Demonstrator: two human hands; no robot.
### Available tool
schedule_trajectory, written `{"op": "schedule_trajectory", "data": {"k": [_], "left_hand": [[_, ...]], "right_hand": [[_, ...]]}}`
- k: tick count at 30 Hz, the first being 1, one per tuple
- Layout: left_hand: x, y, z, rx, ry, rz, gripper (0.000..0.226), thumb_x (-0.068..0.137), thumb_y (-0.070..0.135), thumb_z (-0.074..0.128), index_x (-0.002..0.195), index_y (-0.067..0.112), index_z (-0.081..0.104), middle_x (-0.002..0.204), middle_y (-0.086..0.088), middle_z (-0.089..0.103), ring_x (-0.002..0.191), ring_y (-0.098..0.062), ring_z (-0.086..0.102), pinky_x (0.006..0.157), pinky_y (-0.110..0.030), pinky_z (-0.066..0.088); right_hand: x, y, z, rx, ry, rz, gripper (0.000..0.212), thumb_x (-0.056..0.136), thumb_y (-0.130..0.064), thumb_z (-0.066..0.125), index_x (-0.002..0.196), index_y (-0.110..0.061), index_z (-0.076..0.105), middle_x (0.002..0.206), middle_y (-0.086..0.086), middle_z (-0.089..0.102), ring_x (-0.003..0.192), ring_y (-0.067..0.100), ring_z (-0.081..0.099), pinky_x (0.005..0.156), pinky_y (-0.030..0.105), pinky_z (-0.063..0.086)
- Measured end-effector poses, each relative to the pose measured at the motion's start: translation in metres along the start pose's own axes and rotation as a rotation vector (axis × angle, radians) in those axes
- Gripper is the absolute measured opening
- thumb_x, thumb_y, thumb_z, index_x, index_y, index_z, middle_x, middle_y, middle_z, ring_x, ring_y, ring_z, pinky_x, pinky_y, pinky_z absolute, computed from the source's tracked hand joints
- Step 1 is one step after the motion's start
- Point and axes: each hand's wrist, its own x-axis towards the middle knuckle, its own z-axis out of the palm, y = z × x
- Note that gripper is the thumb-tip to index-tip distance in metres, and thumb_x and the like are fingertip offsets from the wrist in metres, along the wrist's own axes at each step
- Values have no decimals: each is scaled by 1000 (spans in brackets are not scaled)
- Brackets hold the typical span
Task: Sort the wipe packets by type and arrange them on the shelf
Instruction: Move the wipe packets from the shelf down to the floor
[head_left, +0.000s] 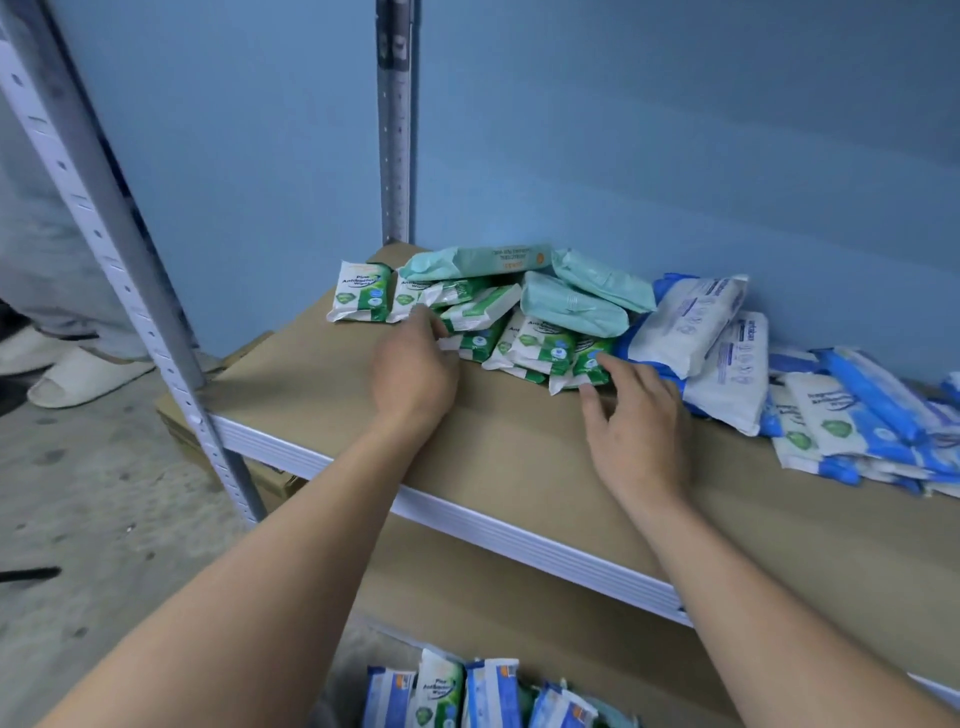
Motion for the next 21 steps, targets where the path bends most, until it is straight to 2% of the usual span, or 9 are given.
{"op": "schedule_trajectory", "data": {"k": [4, 9, 16, 21], "left_hand": [[7, -4, 3, -23, 44, -47, 15, 83, 17, 69, 93, 21, 58, 89, -2, 68, 87, -31, 61, 72, -38, 50], [8, -6, 2, -87, 33, -47, 20, 81, 19, 76, 91, 24, 59, 82, 10, 68, 86, -23, 63, 75, -35, 51], [0, -18, -15, -70, -24, 36, 25, 80, 20, 78, 90, 32, 59, 75, 14, 69, 83, -17, 64, 71, -31, 48], [-11, -29, -34, -9, -79, 150, 18, 85, 24, 76, 99, 33, 70, 73, 17, 65, 83, -16, 64, 80, -34, 52]], "right_hand": [[0, 5, 1, 8, 50, 2, 24, 95, -27, 61, 116, -19, 69, 105, 4, 69, 98, 33, 58, 80, 46, 50], [3, 10, 2, 16, 86, 10, 12, 93, -25, 64, 99, -16, 71, 91, 3, 71, 87, 33, 59, 70, 44, 50], [4, 15, 6, 28, 78, -2, 9, 93, -24, 62, 92, -16, 66, 84, 5, 67, 81, 33, 55, 68, 45, 49], [3, 13, 5, 17, 68, 13, 11, 94, -24, 61, 92, -15, 66, 88, 5, 67, 83, 34, 55, 69, 45, 48]]}}
